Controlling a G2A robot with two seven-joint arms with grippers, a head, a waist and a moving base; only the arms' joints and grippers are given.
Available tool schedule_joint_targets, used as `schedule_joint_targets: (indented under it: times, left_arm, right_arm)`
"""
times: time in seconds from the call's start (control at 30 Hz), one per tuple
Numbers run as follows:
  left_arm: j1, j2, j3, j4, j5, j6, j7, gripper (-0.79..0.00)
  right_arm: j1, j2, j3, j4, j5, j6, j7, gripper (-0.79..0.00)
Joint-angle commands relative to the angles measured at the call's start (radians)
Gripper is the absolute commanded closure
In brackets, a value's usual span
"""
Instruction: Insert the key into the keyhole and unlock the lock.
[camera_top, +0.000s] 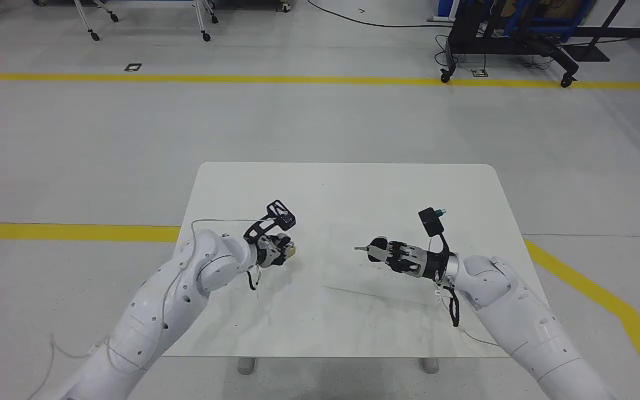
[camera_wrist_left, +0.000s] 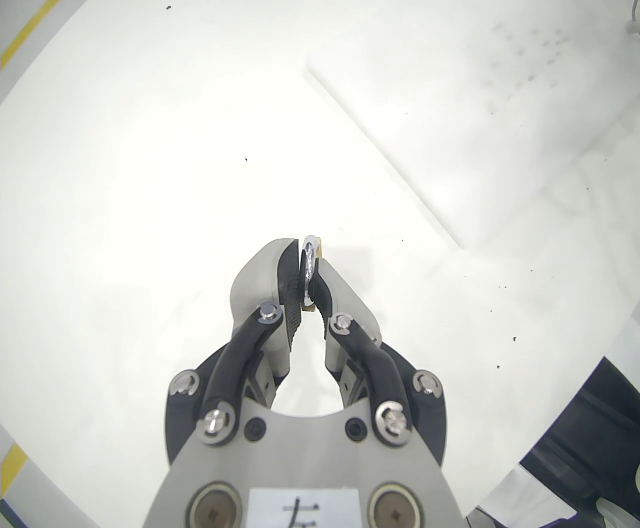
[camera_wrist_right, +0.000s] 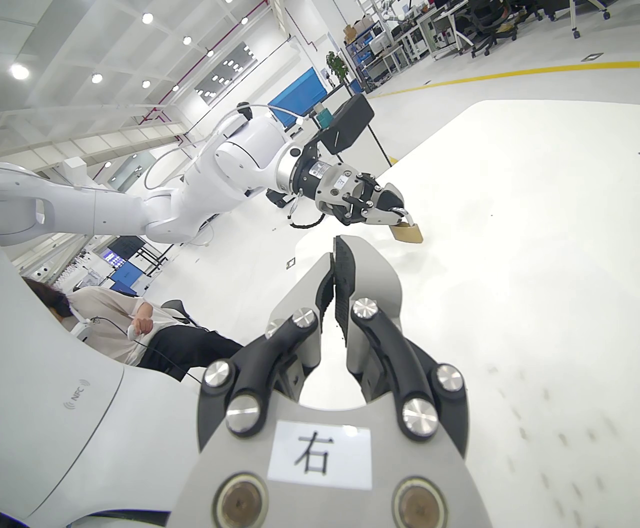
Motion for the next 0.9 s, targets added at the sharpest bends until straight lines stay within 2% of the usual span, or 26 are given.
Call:
schedule_joint_targets:
  times: [0.0, 0.4, 0.57, 0.67, 0.73, 0.8, 0.87]
  left_arm:
    - [-0.009, -0.006, 0.014, 0.017, 0.017, 0.002, 0.003, 0.000]
    - [-0.027, -0.025, 0.023, 0.067, 0.060, -0.008, 0.123, 0.000]
    - [-0.017, -0.027, 0.000, 0.084, 0.044, -0.041, 0.234, 0.000]
    - [-0.002, -0.023, -0.048, 0.132, -0.106, -0.196, 0.352, 0.000]
    - [-0.003, -0.022, -0.074, 0.192, -0.248, -0.349, 0.398, 0.000]
    - [-0.017, -0.025, -0.080, 0.264, -0.383, -0.488, 0.405, 0.000]
    - [-0.040, -0.032, -0.069, 0.328, -0.492, -0.585, 0.394, 0.000]
  right_arm:
    - [0.000, 0.000, 0.000, 0.000, 0.000, 0.000, 0.000, 0.000]
    - [0.000, 0.000, 0.000, 0.000, 0.000, 0.000, 0.000, 0.000]
    - [0.000, 0.000, 0.000, 0.000, 0.000, 0.000, 0.000, 0.000]
    - [0.000, 0.000, 0.000, 0.000, 0.000, 0.000, 0.000, 0.000]
    - [0.000, 0.000, 0.000, 0.000, 0.000, 0.000, 0.000, 0.000]
    - [0.000, 0.000, 0.000, 0.000, 0.000, 0.000, 0.000, 0.000]
    - [0.000, 0.000, 0.000, 0.000, 0.000, 0.000, 0.000, 0.000]
